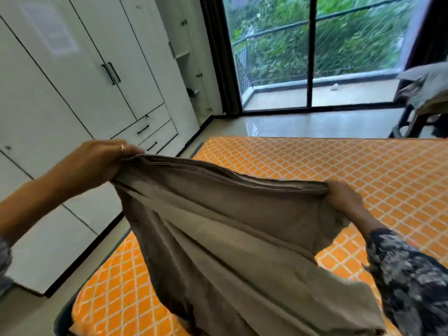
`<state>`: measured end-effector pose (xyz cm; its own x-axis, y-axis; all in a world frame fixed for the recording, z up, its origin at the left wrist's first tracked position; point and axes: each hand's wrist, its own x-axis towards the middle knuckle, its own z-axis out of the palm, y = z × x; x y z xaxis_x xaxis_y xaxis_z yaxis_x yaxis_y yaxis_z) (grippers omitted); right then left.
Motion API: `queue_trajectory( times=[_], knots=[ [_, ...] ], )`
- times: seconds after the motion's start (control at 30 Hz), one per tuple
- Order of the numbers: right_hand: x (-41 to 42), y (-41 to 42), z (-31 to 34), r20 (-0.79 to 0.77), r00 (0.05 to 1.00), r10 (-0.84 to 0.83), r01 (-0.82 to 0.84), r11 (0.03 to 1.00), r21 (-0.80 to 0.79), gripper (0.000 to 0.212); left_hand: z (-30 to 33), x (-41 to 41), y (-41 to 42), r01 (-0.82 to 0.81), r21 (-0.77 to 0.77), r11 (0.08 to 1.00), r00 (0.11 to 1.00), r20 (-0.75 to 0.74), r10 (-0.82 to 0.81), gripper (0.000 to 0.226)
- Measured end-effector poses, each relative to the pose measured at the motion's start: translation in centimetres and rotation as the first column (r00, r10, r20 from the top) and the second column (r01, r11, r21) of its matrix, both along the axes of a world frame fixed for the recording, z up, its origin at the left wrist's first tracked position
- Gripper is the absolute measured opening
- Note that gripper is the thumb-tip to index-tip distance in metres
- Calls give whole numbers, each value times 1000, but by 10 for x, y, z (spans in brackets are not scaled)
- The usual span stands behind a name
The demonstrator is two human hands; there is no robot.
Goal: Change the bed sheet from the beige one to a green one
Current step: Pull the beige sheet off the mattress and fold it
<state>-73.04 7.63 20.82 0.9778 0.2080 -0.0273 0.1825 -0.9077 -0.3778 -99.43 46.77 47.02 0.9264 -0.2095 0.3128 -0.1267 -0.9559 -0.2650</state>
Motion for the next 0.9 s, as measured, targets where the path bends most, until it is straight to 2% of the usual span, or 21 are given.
queue_trajectory(
  times=[0.03, 0.07, 0.1, 0.13, 0.17, 0.2, 0.27, 0.3, 0.37, 0.43, 0.47, 0.5, 0.53, 0.6, 0.67, 0.77, 0.83, 0.9],
  knots=[
    [7, -10, 13, 7, 998, -65, 65, 998, 23, 23, 7, 8, -3, -7, -151, 988, 1000, -11, 5, 63],
    [16, -21, 28, -13, 988, -154, 154, 987, 37, 24, 16, 12, -12, -48, -270, 962, 998, -43, 37, 51],
    [20, -31, 44, -55, 973, -223, 227, 970, 82, 26, 18, 19, -13, -118, -326, 938, 988, -129, 79, 15],
    [23, -37, 57, -114, 959, -258, 274, 949, 156, 25, 22, 27, -16, -126, -387, 914, 985, -156, 69, 28],
    [23, -43, 70, -165, 951, -261, 297, 918, 262, 22, 21, 37, -12, -113, -408, 906, 985, -169, 47, 55],
    [24, -50, 81, -240, 936, -258, 333, 870, 363, 17, 23, 41, -19, -111, -448, 887, 982, -186, 28, 68],
    [25, -68, 106, -365, 881, -302, 463, 716, 523, 12, 29, 58, -29, -21, -560, 828, 985, -153, -79, 80],
    [23, -76, 121, -372, 863, -342, 501, 679, 537, 10, 31, 68, -30, 11, -593, 805, 981, -152, -124, 82],
    [19, -94, 157, -320, 857, -404, 515, 639, 572, 11, 43, 86, -28, 27, -488, 873, 966, -212, -149, 81],
    [14, -105, 190, -230, 857, -462, 493, 600, 630, 18, 47, 110, -26, -31, -235, 971, 955, -294, -41, 65],
    [13, -107, 196, -113, 856, -504, 462, 648, 606, 27, 47, 120, -22, -60, -116, 991, 952, -306, 21, 59],
    [9, -111, 201, 65, 836, -544, 441, 738, 511, 36, 45, 132, -19, -90, -23, 996, 955, -287, 79, 56],
    [4, -111, 200, 234, 813, -533, 437, 825, 358, 43, 39, 142, -13, -133, 49, 990, 959, -245, 141, 48],
    [-6, -114, 184, 406, 795, -450, 481, 876, 29, 37, 23, 157, -2, -203, 116, 972, 964, -149, 219, 30],
    [-16, -119, 153, 398, 826, -401, 502, 844, -191, 30, 0, 169, 9, -267, 64, 962, 955, -119, 273, 26],
    [-34, -117, 105, 267, 872, -410, 487, 787, -379, 32, -37, 182, 30, -325, -69, 943, 935, -175, 309, 23],
    [-38, -106, 80, 165, 889, -427, 457, 796, -398, 30, -66, 191, 43, -365, -78, 928, 910, -240, 338, 25],
    [-34, -87, 62, 85, 885, -457, 462, 844, -271, 26, -97, 197, 54, -434, -163, 886, 868, -338, 364, 28]
  ],
)
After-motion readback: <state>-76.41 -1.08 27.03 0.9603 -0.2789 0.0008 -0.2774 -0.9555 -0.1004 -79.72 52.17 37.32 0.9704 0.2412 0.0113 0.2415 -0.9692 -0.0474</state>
